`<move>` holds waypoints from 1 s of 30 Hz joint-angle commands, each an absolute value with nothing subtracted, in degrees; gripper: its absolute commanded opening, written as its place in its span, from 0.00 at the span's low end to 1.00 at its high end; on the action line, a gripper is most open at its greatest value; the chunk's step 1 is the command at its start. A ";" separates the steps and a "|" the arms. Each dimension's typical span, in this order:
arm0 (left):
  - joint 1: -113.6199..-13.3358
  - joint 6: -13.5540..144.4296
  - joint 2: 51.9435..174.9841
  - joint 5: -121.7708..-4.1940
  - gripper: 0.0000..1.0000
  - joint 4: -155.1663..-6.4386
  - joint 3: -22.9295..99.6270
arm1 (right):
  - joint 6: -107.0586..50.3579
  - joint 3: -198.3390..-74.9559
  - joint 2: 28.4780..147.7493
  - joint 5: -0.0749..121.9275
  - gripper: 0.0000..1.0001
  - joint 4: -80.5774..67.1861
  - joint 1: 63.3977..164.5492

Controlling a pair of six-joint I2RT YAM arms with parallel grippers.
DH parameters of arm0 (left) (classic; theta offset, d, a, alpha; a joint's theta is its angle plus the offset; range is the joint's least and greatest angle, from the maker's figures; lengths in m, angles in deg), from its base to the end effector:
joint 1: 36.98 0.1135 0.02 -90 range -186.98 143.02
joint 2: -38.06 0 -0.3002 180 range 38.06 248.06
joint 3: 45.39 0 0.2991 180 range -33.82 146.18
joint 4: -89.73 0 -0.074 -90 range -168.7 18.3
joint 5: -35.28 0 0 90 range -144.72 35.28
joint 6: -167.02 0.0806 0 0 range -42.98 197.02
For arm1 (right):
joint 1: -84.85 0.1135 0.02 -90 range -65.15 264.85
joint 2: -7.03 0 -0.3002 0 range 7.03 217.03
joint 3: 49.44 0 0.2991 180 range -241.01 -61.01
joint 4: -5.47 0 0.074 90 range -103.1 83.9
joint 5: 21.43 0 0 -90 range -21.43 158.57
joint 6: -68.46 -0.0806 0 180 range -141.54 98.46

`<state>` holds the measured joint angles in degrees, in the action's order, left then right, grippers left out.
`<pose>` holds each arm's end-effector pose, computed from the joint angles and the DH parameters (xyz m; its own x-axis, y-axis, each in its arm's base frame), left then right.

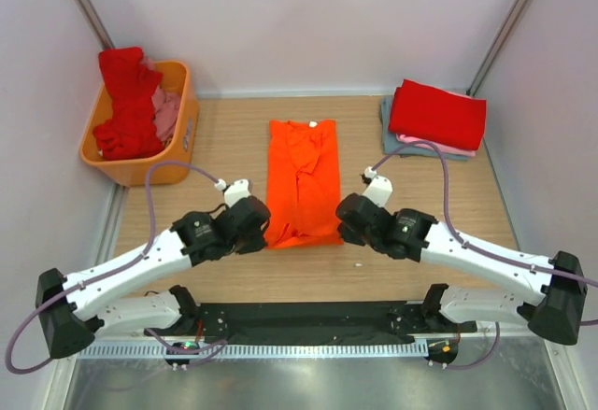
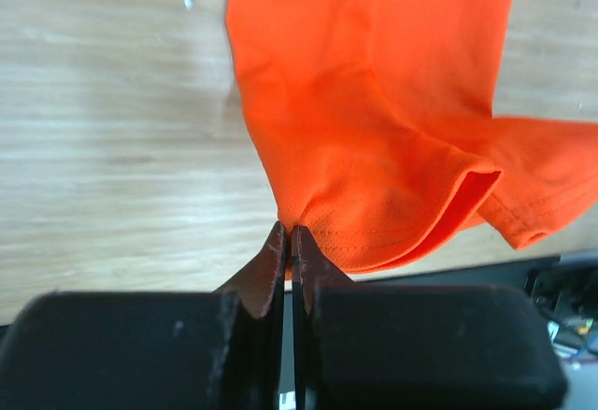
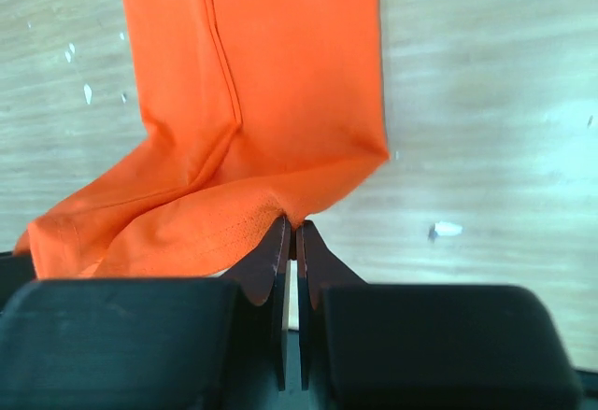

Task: Fold and stack the t-shirts
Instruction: Fold the tshirt

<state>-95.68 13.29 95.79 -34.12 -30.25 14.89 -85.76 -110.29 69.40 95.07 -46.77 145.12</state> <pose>0.1483 -0.1894 0.2546 -0.8229 -0.2622 -0.5040 -0.0823 0.9328 -0.3509 0.1632 0.2133 0.2537 -0.7560 0.3013 -0.5812 0.0791 0.9233 0.3758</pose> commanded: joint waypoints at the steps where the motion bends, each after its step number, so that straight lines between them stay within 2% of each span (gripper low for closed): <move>1: -89.56 22.69 99.92 -35.82 0.00 -29.83 21.62 | -74.73 -115.58 72.15 92.74 0.01 -44.51 140.76; 12: -73.99 40.08 119.08 -49.43 0.00 -35.80 34.46 | -64.52 -124.03 85.24 84.31 0.01 -38.28 126.52; 17: -71.26 43.79 127.77 -51.20 0.00 -36.51 40.97 | -62.23 -127.72 90.26 81.75 0.01 -37.21 123.52; 30: -63.97 48.54 139.83 -56.21 0.00 -34.84 52.92 | -57.22 -136.07 100.63 77.54 0.01 -36.42 116.75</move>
